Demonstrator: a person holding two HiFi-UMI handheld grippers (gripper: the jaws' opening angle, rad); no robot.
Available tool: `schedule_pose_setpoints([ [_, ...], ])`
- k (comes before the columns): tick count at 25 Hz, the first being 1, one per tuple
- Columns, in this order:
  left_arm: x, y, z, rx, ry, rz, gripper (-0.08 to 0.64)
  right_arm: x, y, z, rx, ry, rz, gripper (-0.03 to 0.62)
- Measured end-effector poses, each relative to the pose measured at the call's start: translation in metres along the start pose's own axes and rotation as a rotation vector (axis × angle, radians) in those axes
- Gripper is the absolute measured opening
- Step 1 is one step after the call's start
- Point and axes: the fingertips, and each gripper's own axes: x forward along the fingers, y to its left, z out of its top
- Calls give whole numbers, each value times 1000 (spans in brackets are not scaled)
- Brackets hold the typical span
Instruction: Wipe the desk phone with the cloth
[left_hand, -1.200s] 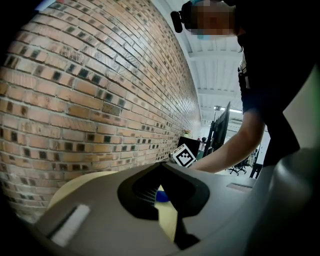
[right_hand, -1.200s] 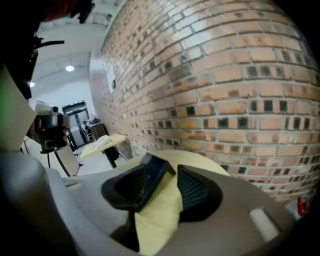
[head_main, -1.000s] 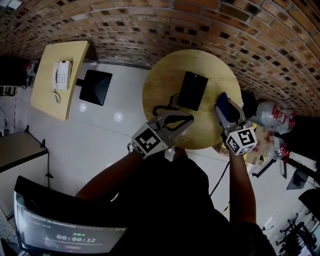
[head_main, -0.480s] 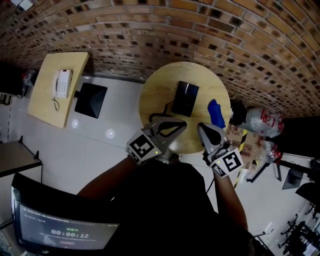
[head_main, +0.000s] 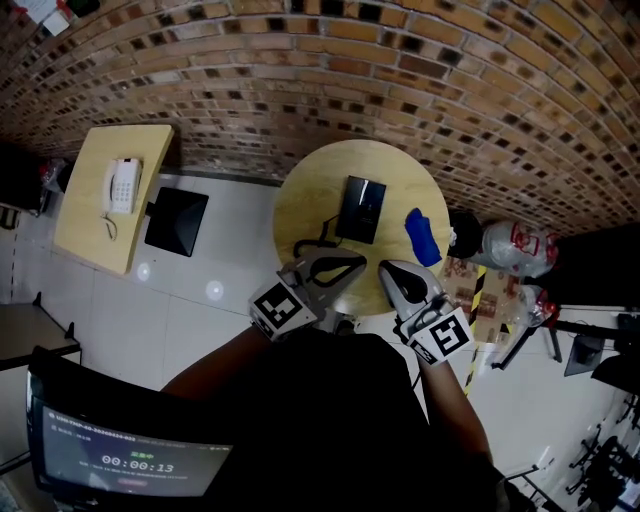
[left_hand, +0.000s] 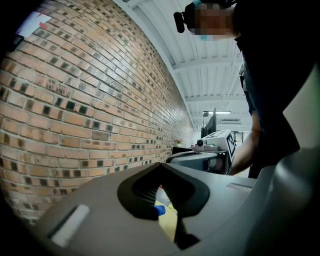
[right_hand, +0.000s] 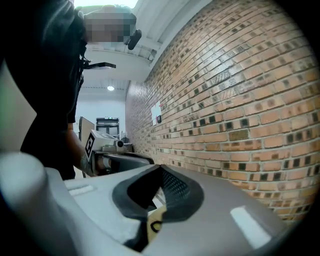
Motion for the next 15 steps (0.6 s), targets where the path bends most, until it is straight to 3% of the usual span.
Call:
schedule_pose_setpoints([
  [15,-1,0,3,0,6,-15,6,3,5,0,-4,18,10,0],
])
